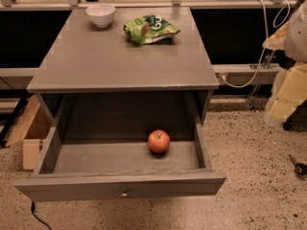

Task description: Pick apple from top drawer and place on counter

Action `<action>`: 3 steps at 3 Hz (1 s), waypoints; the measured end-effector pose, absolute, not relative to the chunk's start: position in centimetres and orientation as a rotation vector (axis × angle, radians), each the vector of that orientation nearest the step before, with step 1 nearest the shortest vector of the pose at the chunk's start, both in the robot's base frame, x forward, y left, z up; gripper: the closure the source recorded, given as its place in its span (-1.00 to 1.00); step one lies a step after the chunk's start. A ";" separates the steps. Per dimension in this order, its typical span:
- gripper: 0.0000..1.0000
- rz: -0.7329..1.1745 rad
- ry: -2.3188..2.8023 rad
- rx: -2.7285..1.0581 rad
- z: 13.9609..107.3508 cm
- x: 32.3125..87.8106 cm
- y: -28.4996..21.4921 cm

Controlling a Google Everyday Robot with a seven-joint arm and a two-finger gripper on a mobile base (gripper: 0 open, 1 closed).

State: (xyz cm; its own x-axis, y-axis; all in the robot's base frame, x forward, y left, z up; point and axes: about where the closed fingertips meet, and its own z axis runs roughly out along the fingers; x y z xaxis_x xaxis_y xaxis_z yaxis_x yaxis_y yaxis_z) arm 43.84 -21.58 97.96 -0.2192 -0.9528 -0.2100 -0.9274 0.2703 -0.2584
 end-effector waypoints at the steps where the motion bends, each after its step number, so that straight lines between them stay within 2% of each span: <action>1: -1.00 -0.109 2.221 -1.712 98.0 43.9 -21.5; 2: -1.00 0.000 2.216 -1.668 96.1 44.5 -19.8; 3: -1.00 0.295 2.204 -1.513 90.6 46.2 -15.1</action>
Offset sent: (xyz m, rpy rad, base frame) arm 0.0376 0.0936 -0.0968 0.4808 0.1388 -0.0490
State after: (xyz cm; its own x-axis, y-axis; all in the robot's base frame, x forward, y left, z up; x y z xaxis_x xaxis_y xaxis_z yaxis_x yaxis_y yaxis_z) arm 46.16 -15.12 90.63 -0.2985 -0.8276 -0.4754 -0.9235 0.3761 -0.0750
